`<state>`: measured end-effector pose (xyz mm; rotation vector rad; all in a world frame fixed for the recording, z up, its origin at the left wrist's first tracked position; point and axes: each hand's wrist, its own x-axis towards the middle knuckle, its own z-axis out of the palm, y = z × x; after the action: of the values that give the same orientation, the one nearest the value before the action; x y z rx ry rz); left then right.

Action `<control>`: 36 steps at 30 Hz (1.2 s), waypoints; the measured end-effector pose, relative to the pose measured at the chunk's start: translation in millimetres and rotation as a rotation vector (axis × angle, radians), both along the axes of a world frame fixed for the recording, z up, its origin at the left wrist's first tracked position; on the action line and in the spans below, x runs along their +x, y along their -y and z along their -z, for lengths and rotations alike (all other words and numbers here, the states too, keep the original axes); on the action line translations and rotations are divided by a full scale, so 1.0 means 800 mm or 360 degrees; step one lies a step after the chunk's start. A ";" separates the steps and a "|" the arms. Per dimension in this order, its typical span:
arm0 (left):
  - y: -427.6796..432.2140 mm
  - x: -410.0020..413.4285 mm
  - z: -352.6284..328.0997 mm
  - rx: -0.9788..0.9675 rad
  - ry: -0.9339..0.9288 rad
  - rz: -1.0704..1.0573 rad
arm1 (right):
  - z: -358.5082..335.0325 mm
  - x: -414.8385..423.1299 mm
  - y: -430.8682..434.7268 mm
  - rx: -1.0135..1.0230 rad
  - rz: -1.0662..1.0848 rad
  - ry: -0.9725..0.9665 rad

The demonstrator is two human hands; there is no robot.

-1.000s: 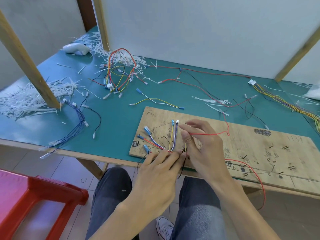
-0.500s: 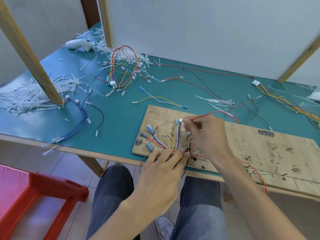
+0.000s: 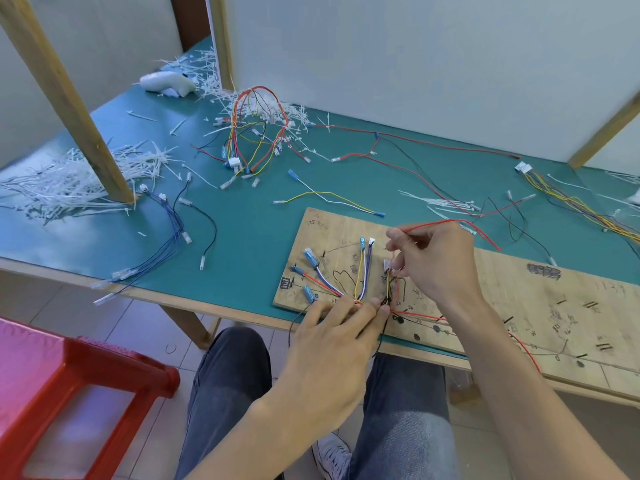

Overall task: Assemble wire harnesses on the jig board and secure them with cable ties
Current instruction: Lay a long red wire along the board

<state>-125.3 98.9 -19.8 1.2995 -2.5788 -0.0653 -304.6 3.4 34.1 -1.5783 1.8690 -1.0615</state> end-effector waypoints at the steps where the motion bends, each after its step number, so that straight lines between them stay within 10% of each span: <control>1: 0.000 0.000 0.000 0.0007 -0.0003 0.0002 | 0.000 -0.001 -0.003 -0.0049 0.0014 0.0080; 19: 0.000 -0.003 -0.002 0.0026 -0.0048 -0.0026 | 0.020 0.041 0.007 0.0114 -0.0280 -0.0025; 36: -0.008 -0.001 0.008 0.0036 -0.0208 -0.0028 | 0.063 0.016 -0.126 -0.0395 -0.0309 -0.0190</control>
<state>-126.3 105.0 -26.4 1.2812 -2.4635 -0.1709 -291.9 103.8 -16.0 -1.9591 1.6657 -1.1687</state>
